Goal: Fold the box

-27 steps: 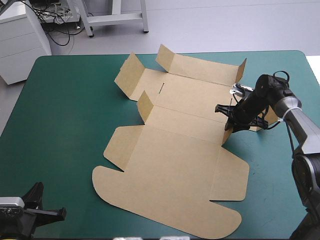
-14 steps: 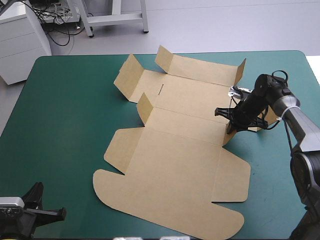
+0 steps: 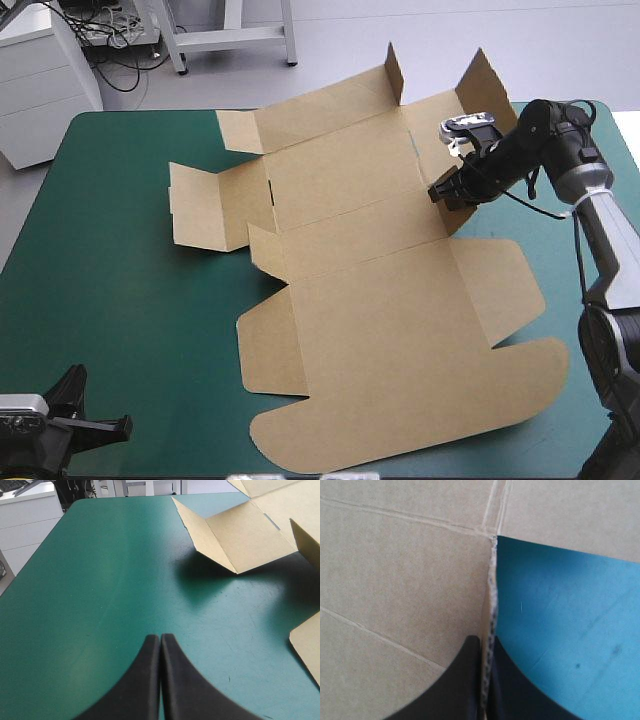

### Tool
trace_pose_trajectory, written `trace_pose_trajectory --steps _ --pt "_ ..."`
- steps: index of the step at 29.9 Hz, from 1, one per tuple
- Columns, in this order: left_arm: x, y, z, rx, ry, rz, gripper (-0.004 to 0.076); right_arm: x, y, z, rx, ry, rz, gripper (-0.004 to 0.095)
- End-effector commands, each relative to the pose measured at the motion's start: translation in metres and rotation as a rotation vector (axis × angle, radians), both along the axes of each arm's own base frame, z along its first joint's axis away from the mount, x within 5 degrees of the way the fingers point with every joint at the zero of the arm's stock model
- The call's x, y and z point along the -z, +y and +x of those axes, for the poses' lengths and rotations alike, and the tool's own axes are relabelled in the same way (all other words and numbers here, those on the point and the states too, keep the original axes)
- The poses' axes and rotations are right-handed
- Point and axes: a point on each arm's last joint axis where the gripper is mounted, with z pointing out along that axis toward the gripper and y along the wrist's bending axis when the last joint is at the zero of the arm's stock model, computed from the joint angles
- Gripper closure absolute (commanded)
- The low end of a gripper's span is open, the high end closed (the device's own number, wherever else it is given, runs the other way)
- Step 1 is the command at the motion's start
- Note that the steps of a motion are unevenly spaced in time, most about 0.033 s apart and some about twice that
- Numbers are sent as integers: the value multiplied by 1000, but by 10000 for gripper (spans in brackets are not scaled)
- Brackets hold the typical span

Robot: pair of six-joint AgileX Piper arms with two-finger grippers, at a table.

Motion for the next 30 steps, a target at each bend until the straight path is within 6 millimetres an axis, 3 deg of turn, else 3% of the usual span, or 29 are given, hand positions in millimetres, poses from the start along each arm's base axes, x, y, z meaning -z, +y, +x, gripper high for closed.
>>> trace_pose_trajectory --steps 1,9,18,25,30 --pt "-13 -1 -3 11 -111 -11 756 -35 17 -6 -133 -137 2 926" --pt "-13 0 -3 10 -111 -10 756 -29 67 -8 -431 -226 -150 931" --pt "-13 0 -3 10 -111 -10 756 -34 108 -19 -688 -402 -308 931" --pt "-13 0 -3 10 -111 -10 756 -37 125 -23 -838 -514 -354 931" --pt "-13 0 -3 10 -111 -10 756 -29 132 -19 -890 -528 -350 931"
